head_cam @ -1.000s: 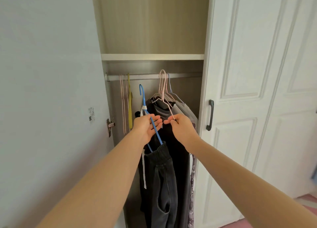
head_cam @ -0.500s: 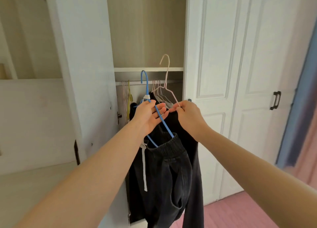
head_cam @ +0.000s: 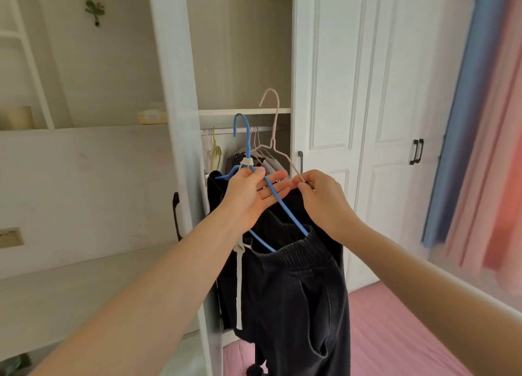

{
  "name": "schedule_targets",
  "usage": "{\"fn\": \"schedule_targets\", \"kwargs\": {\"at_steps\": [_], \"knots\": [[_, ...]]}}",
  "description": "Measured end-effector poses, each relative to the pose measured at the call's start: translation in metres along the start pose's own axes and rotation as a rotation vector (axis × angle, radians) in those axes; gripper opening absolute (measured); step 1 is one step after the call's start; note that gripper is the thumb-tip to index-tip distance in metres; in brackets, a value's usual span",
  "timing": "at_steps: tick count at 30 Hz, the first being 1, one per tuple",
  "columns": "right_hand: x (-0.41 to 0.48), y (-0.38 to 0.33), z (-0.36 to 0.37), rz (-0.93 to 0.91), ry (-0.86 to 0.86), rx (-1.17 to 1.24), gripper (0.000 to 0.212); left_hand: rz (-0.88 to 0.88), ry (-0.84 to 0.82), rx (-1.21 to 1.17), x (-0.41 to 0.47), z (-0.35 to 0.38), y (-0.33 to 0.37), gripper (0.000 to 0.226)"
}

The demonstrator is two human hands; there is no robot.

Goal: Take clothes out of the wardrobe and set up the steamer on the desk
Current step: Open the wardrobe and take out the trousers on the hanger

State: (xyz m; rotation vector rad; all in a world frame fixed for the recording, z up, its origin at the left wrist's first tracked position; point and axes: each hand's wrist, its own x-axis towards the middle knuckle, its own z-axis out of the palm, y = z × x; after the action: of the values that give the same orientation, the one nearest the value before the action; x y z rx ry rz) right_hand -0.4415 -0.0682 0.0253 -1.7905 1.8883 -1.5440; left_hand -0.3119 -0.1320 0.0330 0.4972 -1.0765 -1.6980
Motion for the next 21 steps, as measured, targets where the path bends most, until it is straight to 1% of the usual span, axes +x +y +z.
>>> {"fn": "schedule_targets", "kwargs": {"at_steps": [11, 17, 21], "knots": [[-0.136, -0.037, -0.029, 0.090, 0.010, -0.021, 0.021, 0.006, -0.082, 0.049, -0.137, 0.002, -0.014, 0.006], [-0.188, -0.054, -0.053, 0.083, -0.005, 0.057, 0.021, 0.054, -0.051, 0.036, -0.204, 0.013, -0.015, 0.003], [-0.207, -0.064, -0.072, 0.072, -0.009, 0.104, 0.021, 0.120, -0.041, 0.041, -0.238, 0.029, -0.012, 0.008]]}}
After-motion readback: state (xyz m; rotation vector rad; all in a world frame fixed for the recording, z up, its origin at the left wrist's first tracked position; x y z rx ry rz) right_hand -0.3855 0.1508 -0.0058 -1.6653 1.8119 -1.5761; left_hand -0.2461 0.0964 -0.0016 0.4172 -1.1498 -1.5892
